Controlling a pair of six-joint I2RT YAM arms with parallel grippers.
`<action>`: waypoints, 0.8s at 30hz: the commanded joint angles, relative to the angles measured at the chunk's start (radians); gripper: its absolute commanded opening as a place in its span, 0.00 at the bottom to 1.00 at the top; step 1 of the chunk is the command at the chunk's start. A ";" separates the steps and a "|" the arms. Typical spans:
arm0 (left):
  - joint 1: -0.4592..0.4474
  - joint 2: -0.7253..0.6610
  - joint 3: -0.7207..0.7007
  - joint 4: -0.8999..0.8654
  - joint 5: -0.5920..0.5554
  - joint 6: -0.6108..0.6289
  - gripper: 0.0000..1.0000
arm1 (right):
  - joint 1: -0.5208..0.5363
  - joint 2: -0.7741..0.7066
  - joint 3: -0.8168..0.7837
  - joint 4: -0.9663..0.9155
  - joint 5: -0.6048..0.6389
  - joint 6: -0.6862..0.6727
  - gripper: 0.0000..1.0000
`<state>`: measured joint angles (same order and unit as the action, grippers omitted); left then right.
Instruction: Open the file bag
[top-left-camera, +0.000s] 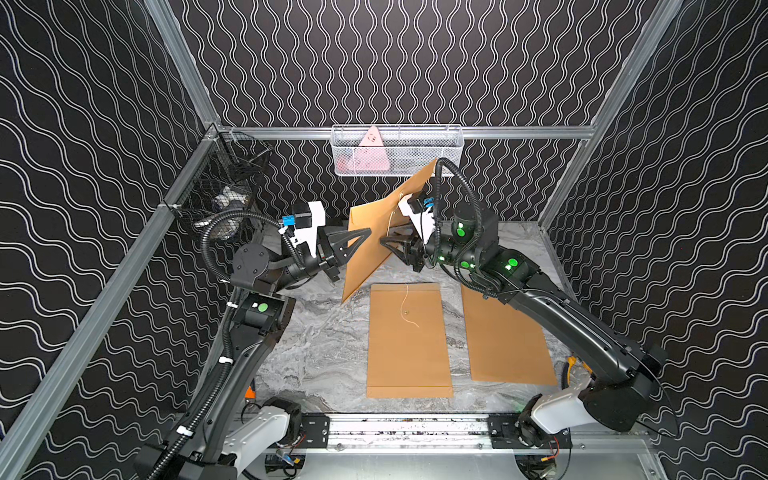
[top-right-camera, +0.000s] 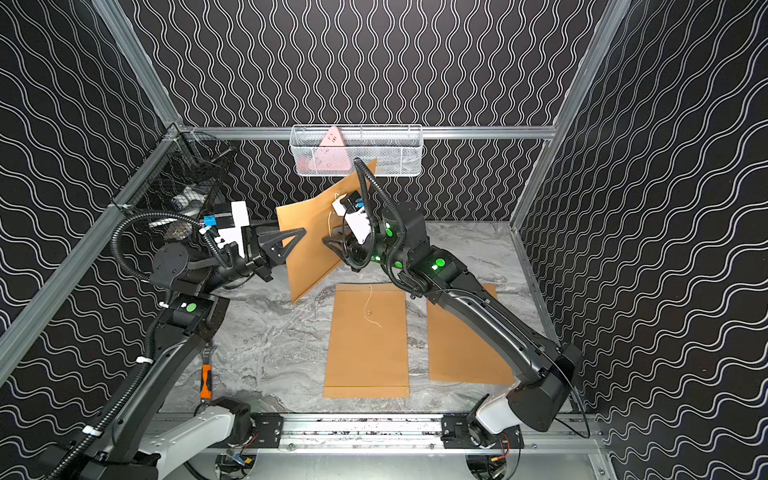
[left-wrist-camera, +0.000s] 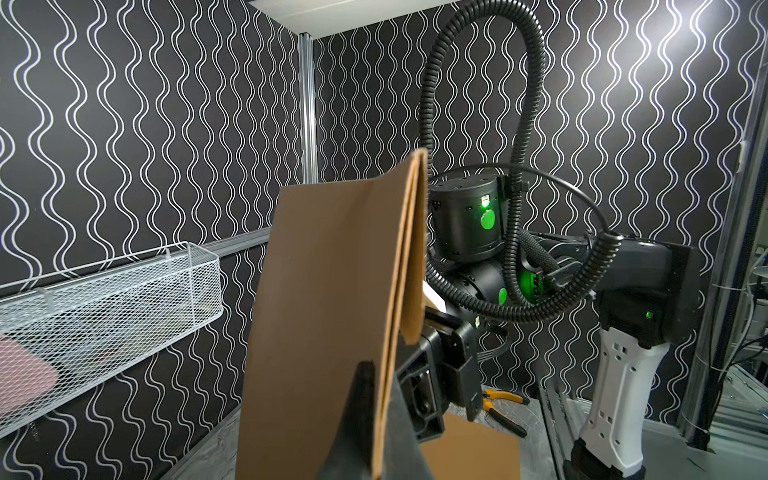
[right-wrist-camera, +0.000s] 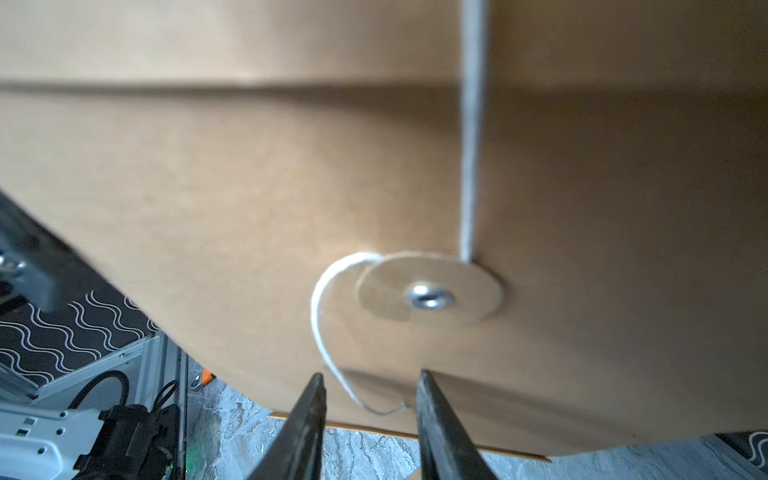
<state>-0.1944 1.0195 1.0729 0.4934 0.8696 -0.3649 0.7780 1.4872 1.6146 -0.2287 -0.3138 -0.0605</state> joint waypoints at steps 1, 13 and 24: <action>0.000 0.002 0.000 0.042 0.007 -0.011 0.00 | 0.001 0.007 0.015 0.052 -0.024 0.012 0.23; 0.000 0.002 -0.024 0.080 -0.079 -0.046 0.00 | 0.001 0.007 -0.004 0.059 -0.057 0.040 0.00; 0.001 0.012 -0.072 0.207 -0.138 -0.137 0.00 | 0.001 0.025 -0.059 0.110 -0.085 0.101 0.00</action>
<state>-0.1944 1.0317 1.0050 0.6128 0.7486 -0.4671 0.7788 1.5112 1.5635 -0.1749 -0.3832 0.0189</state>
